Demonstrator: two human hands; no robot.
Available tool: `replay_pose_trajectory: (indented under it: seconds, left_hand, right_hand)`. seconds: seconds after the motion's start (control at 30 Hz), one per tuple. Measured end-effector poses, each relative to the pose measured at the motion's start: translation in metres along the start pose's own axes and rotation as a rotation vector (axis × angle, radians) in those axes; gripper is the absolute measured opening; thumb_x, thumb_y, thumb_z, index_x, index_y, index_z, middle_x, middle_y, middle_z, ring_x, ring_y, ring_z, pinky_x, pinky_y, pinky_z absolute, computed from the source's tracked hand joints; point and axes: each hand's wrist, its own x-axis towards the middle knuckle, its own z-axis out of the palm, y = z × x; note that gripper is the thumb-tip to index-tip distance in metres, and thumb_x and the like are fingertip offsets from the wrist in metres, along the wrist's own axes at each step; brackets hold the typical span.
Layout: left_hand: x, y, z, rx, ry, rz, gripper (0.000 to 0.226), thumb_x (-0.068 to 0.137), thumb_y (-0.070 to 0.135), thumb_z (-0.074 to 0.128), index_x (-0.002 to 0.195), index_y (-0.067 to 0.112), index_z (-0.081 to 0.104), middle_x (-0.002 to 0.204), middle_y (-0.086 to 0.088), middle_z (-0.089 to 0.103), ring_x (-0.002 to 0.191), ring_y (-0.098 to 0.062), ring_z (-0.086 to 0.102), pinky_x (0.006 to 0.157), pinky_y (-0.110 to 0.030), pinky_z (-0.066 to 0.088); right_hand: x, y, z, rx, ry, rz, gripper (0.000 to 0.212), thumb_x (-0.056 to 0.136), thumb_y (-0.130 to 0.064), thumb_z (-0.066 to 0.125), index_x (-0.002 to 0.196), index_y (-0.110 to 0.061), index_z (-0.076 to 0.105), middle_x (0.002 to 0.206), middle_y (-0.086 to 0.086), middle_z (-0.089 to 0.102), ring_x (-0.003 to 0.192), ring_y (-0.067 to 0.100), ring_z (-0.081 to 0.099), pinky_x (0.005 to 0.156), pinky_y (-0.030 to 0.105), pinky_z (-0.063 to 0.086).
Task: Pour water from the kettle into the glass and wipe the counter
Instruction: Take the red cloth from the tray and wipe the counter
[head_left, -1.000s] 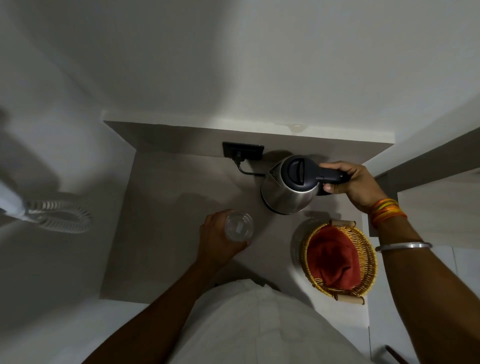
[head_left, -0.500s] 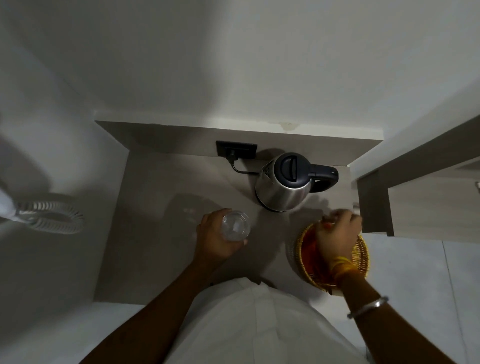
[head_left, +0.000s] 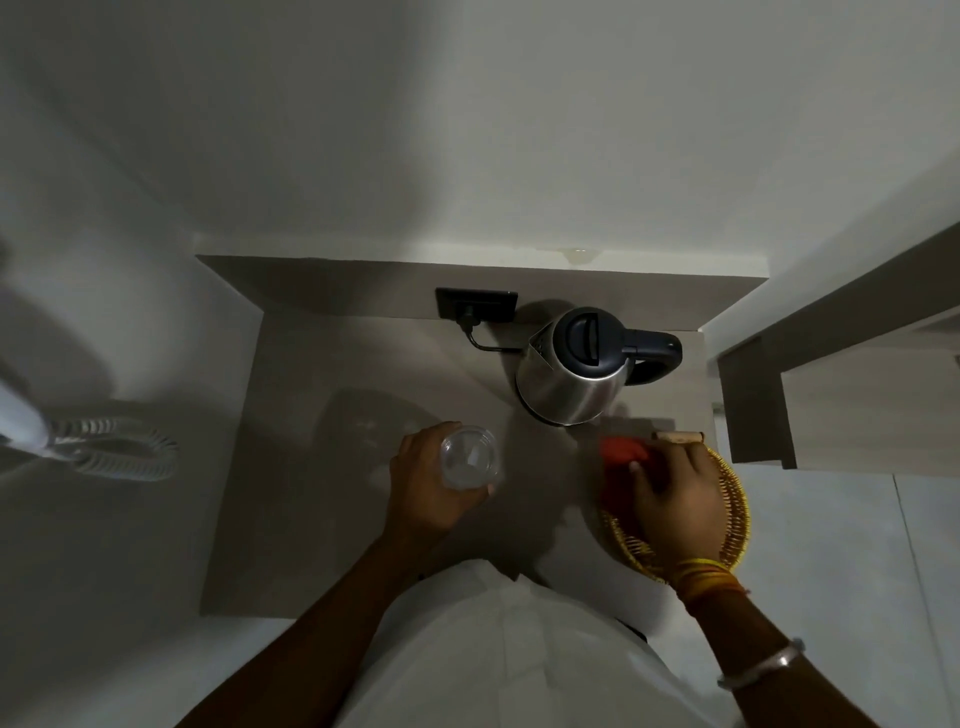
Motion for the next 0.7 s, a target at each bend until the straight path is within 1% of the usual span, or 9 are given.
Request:
replay_pose_trajectory:
  seconds: [0.07,0.13,0.2,0.27,0.33,0.4,0.47,0.57,0.7]
  left_hand:
    - [0.002,-0.008,-0.006,-0.035,-0.023,0.000,0.069,0.055,0.042,0.105,0.114,0.025,0.075,0.112,0.014,0.075,0.102,-0.008,0.069,0.090,-0.032,0.057]
    - [0.006,-0.016,-0.015,-0.052,-0.023,-0.044,0.068,0.057,0.052,0.103,0.114,0.026,0.075,0.109,0.009,0.077,0.102,-0.017,0.073,0.088,-0.037,0.061]
    - [0.006,-0.027,-0.023,-0.070,-0.034,-0.048,0.066,0.060,0.050,0.102,0.114,0.024,0.075,0.109,0.005,0.078,0.102,-0.022,0.075,0.085,-0.041,0.061]
    - [0.006,-0.033,-0.033,-0.063,-0.015,-0.019,0.065,0.062,0.048,0.102,0.117,0.026,0.075,0.113,0.005,0.078,0.104,-0.024,0.074,0.087,-0.044,0.061]
    - [0.006,-0.029,-0.047,-0.062,-0.007,0.006,0.059,0.061,0.045,0.101,0.114,0.034,0.075,0.112,0.010,0.078,0.105,-0.020,0.074,0.088,-0.047,0.062]
    - [0.003,-0.028,-0.061,-0.060,0.004,0.075,0.057,0.060,0.037,0.100,0.109,0.046,0.073,0.108,0.016,0.078,0.102,-0.012,0.074,0.090,-0.045,0.062]
    - [-0.002,-0.026,-0.074,-0.048,0.020,0.095,0.067,0.058,0.036,0.099,0.112,0.059,0.067,0.108,0.025,0.075,0.103,-0.004,0.072,0.093,-0.037,0.062]
    - [-0.007,-0.022,-0.096,-0.079,0.047,0.129,0.084,0.054,0.027,0.096,0.111,0.076,0.058,0.107,0.049,0.065,0.100,0.017,0.066,0.084,-0.005,0.053]
    - [-0.007,-0.031,-0.117,-0.070,-0.009,0.148,0.086,0.055,0.025,0.096,0.109,0.079,0.057,0.109,0.053,0.063,0.098,0.018,0.067,0.079,-0.001,0.051]
  right_hand:
    - [-0.006,-0.019,0.003,0.026,0.074,-0.064,0.033,0.089,-0.024,0.074,0.114,-0.005,0.066,0.109,0.016,0.063,0.098,0.031,0.057,0.080,0.034,0.047]
    - [-0.008,-0.035,0.020,0.050,0.061,-0.062,0.037,0.089,-0.024,0.075,0.118,-0.005,0.065,0.111,0.018,0.061,0.103,0.033,0.054,0.085,0.034,0.042]
    - [-0.008,-0.049,0.048,0.015,-0.115,-0.032,0.047,0.090,-0.025,0.072,0.132,-0.009,0.060,0.124,0.017,0.055,0.112,0.034,0.050,0.094,0.037,0.044]
    - [-0.008,-0.061,0.075,-0.116,-0.332,-0.029,0.056,0.092,-0.027,0.066,0.144,-0.014,0.050,0.140,0.017,0.048,0.122,0.040,0.045,0.101,0.048,0.048]
    - [-0.008,-0.072,0.094,-0.211,-0.381,0.019,0.055,0.092,-0.028,0.064,0.144,-0.014,0.050,0.141,0.019,0.049,0.119,0.045,0.047,0.096,0.054,0.052]
    - [-0.007,-0.082,0.104,-0.208,-0.331,0.133,0.052,0.090,-0.024,0.065,0.139,-0.012,0.055,0.138,0.020,0.050,0.117,0.048,0.047,0.091,0.057,0.053]
    - [-0.007,-0.087,0.109,-0.193,-0.278,0.243,0.050,0.089,-0.022,0.066,0.137,-0.011,0.055,0.137,0.021,0.050,0.116,0.050,0.047,0.090,0.061,0.052]
    - [-0.005,-0.092,0.122,-0.147,-0.216,0.388,0.048,0.091,-0.018,0.061,0.136,-0.005,0.052,0.134,0.026,0.048,0.115,0.053,0.046,0.092,0.066,0.048]
    - [-0.006,-0.102,0.137,-0.120,-0.206,0.471,0.054,0.093,-0.021,0.060,0.142,-0.004,0.044,0.137,0.025,0.044,0.118,0.054,0.043,0.095,0.067,0.045]
